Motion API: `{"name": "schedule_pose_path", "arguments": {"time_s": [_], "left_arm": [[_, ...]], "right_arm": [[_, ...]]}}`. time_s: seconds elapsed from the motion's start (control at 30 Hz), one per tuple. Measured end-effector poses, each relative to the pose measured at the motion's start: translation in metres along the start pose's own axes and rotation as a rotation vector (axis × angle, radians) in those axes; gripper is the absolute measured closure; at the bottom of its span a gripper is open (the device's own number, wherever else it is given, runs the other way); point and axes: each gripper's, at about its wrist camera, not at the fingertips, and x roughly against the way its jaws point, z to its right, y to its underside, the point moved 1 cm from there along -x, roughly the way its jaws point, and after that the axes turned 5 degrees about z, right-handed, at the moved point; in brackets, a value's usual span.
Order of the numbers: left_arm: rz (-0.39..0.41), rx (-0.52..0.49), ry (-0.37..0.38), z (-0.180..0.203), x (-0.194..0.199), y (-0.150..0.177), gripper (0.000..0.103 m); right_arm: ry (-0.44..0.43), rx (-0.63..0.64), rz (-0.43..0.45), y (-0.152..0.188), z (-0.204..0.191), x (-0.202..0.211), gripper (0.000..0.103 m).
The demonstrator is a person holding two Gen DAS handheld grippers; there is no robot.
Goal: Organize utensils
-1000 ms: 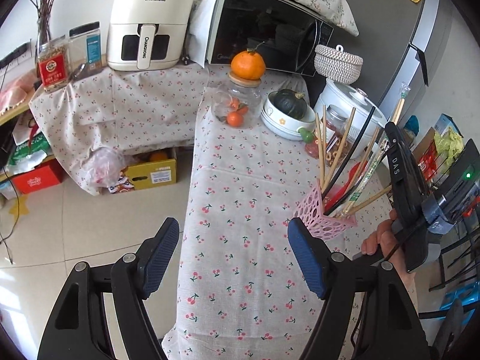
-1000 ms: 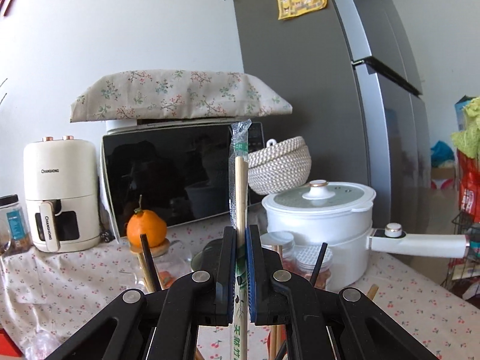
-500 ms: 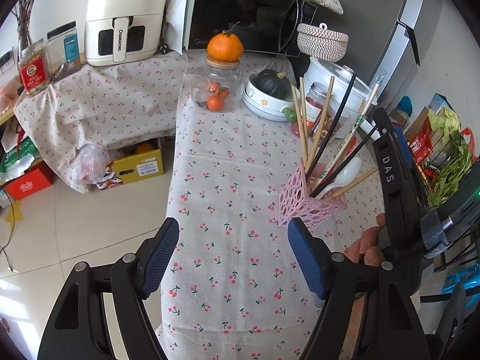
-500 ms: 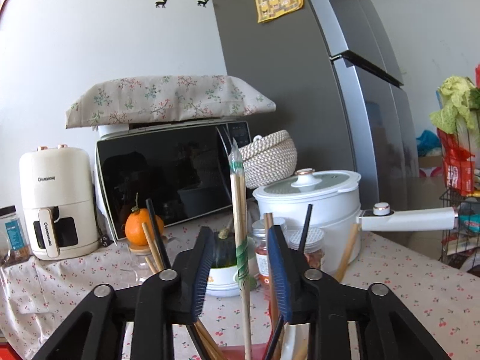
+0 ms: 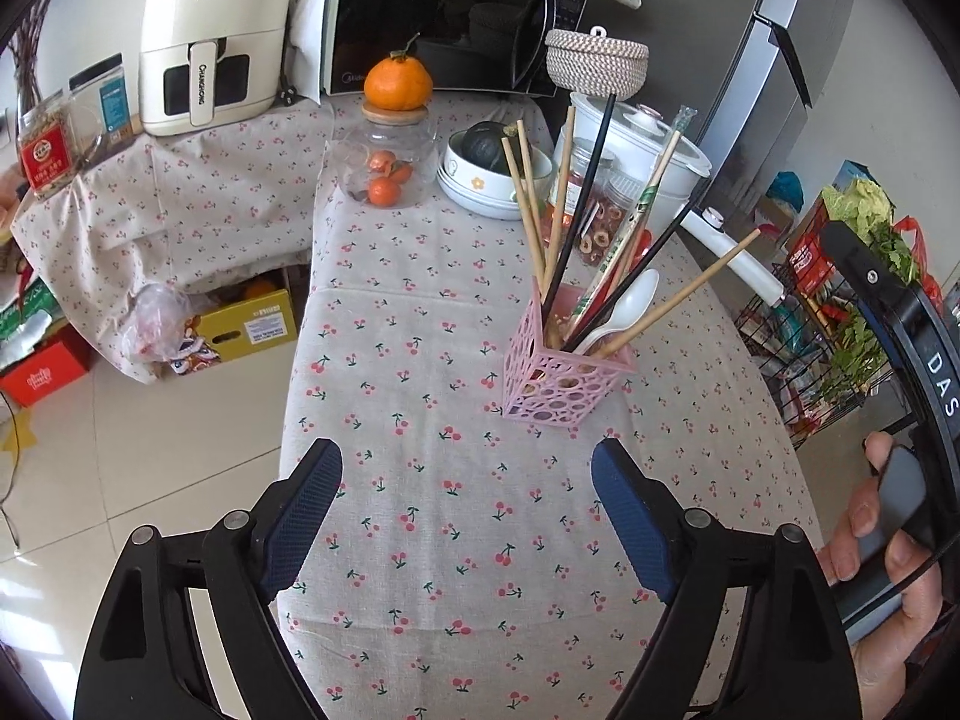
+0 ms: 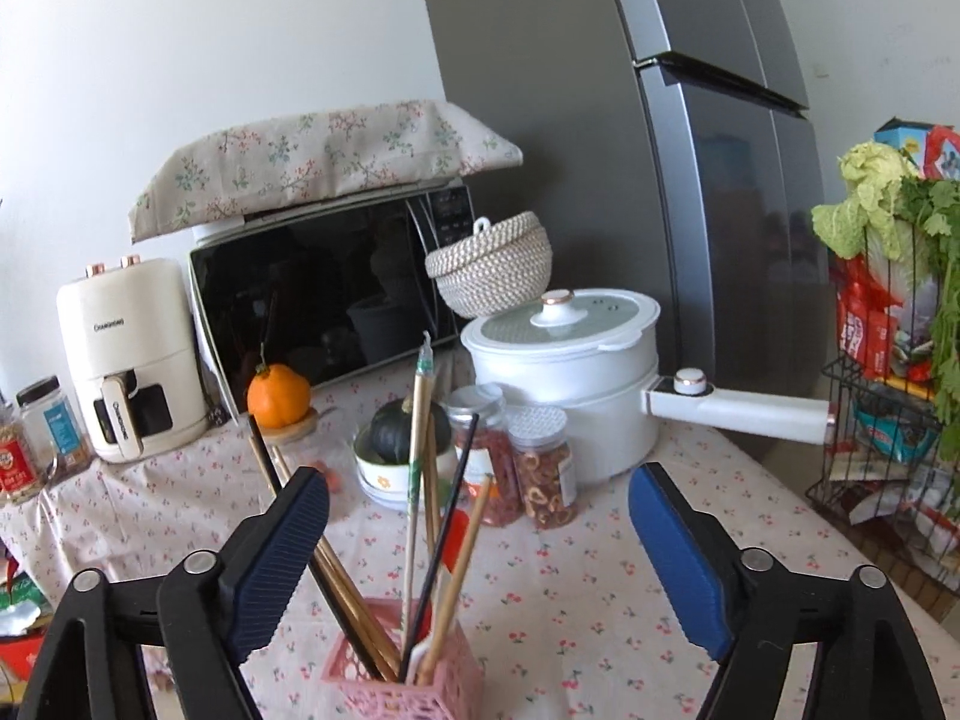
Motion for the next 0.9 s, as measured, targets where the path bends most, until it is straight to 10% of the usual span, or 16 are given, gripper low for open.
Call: {"name": "schedule_pose_path", "arguments": {"time_s": [0.9], "left_arm": [[0.148, -0.19, -0.107, 0.105, 0.057, 0.046, 0.0]], "right_arm": [[0.168, 0.094, -0.291, 0.022, 0.094, 0.069, 0.0]]}}
